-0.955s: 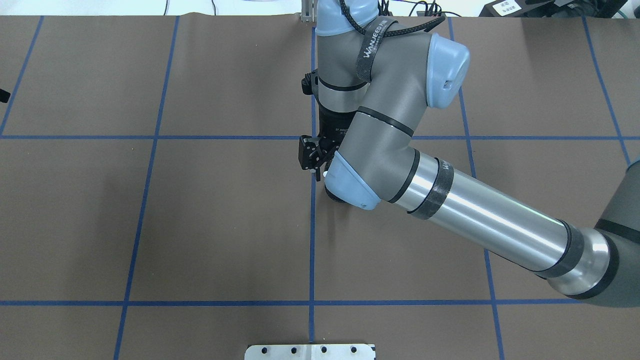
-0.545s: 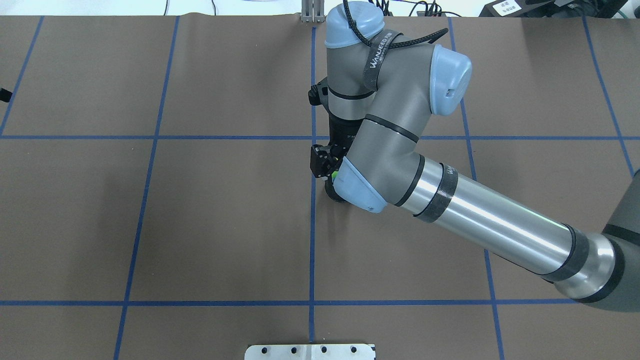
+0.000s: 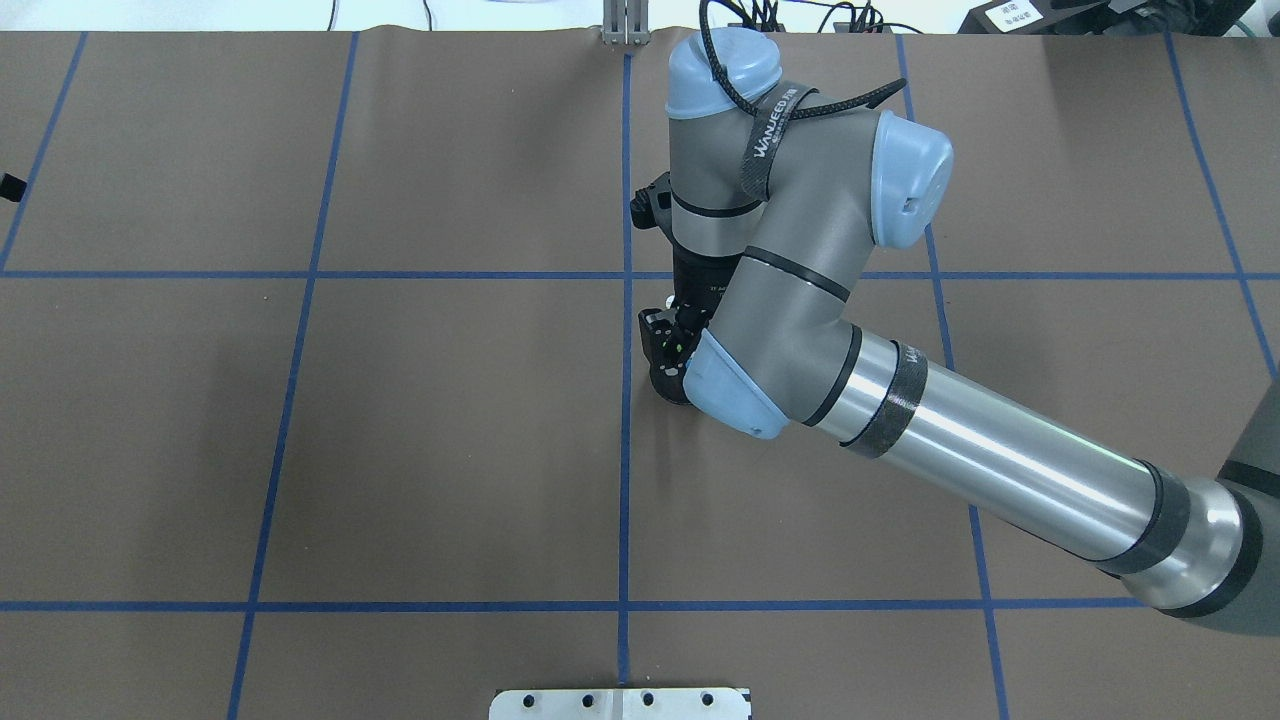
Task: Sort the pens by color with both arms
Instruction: 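Lower the right gripper and grasp the blue marker in the cup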
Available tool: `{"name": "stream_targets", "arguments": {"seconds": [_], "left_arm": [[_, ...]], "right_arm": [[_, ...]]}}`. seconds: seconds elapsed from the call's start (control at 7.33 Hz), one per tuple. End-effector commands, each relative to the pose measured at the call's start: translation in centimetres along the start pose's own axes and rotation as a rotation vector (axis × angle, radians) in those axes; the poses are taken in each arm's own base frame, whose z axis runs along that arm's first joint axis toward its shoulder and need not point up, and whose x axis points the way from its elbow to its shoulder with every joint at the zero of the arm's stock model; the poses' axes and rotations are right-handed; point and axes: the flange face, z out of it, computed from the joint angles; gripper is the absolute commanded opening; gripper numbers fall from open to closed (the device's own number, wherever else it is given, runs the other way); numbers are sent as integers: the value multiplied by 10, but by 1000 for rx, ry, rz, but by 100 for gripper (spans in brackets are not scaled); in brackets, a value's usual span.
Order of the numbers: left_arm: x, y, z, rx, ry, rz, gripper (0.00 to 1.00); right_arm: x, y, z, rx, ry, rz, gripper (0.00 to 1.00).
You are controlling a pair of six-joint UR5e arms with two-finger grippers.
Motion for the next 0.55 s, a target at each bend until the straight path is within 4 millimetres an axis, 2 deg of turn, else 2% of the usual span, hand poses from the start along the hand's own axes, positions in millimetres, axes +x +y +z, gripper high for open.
{"name": "stream_targets", "arguments": {"seconds": [0.0,0.27,0.41], "left_arm": [[0,0,0,0,-1,1,100],[-1,0,1,-1,-1,0,100],[-1,0,1,-1,-1,0,100]], "right_arm": [[-1,-1,14,18,-17,19,68],[2,-3,19,45,-18,25,54],[1,-4,18,47,-18,25,54]]}}
